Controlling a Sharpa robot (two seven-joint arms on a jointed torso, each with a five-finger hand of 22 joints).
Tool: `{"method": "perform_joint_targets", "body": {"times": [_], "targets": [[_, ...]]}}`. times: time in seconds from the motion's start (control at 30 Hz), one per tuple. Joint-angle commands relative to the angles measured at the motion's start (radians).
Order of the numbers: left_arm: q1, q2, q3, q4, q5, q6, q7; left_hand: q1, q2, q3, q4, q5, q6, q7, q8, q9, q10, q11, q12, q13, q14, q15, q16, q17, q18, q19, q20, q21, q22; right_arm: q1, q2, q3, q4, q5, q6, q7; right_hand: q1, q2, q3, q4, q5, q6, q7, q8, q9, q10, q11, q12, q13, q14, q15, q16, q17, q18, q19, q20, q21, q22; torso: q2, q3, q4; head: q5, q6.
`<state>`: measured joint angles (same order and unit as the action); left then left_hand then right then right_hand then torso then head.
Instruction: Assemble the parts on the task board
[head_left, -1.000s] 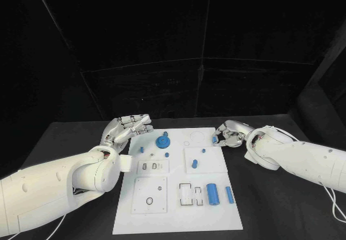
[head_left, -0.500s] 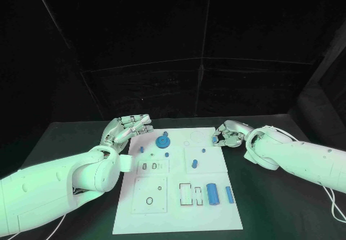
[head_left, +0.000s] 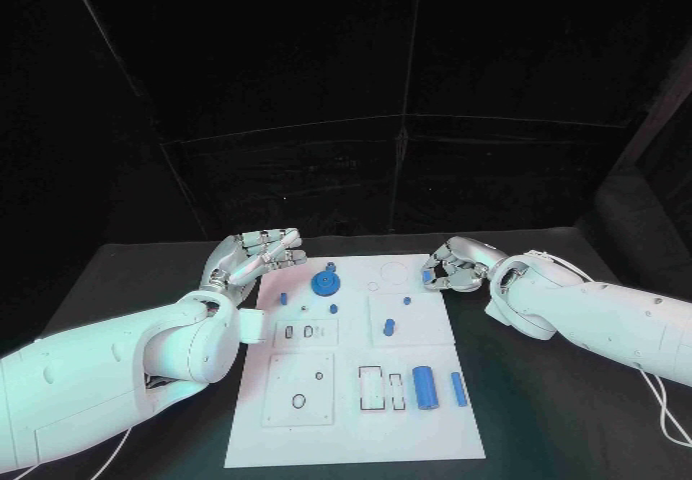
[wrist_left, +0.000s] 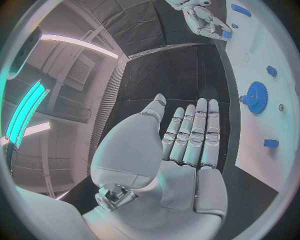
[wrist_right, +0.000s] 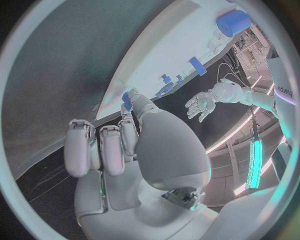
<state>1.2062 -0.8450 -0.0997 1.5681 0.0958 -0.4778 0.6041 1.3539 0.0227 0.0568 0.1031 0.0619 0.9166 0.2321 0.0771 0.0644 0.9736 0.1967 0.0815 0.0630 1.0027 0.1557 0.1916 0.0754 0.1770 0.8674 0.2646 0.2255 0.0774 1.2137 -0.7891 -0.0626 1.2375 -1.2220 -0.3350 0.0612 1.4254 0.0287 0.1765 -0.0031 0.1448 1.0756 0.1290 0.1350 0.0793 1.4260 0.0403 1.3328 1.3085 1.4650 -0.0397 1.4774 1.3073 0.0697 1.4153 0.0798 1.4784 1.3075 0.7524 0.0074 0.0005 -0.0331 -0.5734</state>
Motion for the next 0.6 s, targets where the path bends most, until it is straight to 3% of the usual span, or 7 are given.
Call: {"method": "perform_joint_targets", "body": {"times": [0.03, 0.33, 0.6], "targets": [[0.002, -0.001, 0.001, 0.003, 0.000, 0.014, 0.001, -0.009, 0.003, 0.000, -0.007, -0.005, -0.003, 0.019, -0.007, -0.001, -0.001, 0.003, -0.005, -0.001, 0.005, 0.000, -0.006, -0.001, 0.006, 0.006, 0.001, -0.004, -0.001, 0.002, -0.012, 0.001, 0.031, 0.011, -0.072, -0.015, 0.019, 0.031, 0.005, -0.001, 0.002, 0.041, -0.026, 0.016, 0.023, 0.013, -0.020, 0.003, 0.051, 0.066, -0.006, 0.002, 0.071, -0.019, 0.000, -0.010, 0.006, 0.031, -0.002, -0.0023, -0.0010, -0.001, 0.003], [0.002, -0.002, 0.001, 0.006, 0.015, 0.021, -0.004, -0.010, 0.010, 0.000, -0.008, -0.004, 0.017, 0.004, 0.001, 0.002, 0.020, -0.007, 0.002, 0.001, 0.014, -0.005, -0.011, -0.001, 0.007, 0.013, -0.001, -0.009, -0.004, 0.005, -0.033, 0.002, 0.173, 0.022, -0.105, -0.183, 0.005, 0.031, 0.018, -0.002, -0.019, 0.033, -0.023, 0.010, 0.023, 0.012, -0.017, -0.002, 0.048, 0.065, -0.005, -0.001, 0.066, -0.018, -0.001, -0.011, 0.005, 0.030, -0.007, -0.0054, 0.0016, 0.005, 0.000], [0.002, 0.005, 0.001, -0.021, 0.010, 0.047, -0.017, -0.012, 0.019, -0.003, -0.009, -0.004, 0.068, -0.010, 0.011, 0.002, 0.090, -0.028, 0.015, 0.002, 0.095, -0.030, 0.001, 0.012, 0.009, 0.079, -0.024, 0.002, -0.001, 0.006, 0.023, 0.002, 0.257, 0.006, -0.128, -0.280, -0.010, 0.030, 0.026, 0.001, -0.006, 0.032, -0.023, 0.008, 0.024, 0.012, -0.017, -0.003, 0.048, 0.065, -0.004, -0.002, 0.064, -0.019, 0.000, -0.010, 0.006, 0.031, -0.023, -0.0110, 0.0083, 0.017, -0.012]]}}
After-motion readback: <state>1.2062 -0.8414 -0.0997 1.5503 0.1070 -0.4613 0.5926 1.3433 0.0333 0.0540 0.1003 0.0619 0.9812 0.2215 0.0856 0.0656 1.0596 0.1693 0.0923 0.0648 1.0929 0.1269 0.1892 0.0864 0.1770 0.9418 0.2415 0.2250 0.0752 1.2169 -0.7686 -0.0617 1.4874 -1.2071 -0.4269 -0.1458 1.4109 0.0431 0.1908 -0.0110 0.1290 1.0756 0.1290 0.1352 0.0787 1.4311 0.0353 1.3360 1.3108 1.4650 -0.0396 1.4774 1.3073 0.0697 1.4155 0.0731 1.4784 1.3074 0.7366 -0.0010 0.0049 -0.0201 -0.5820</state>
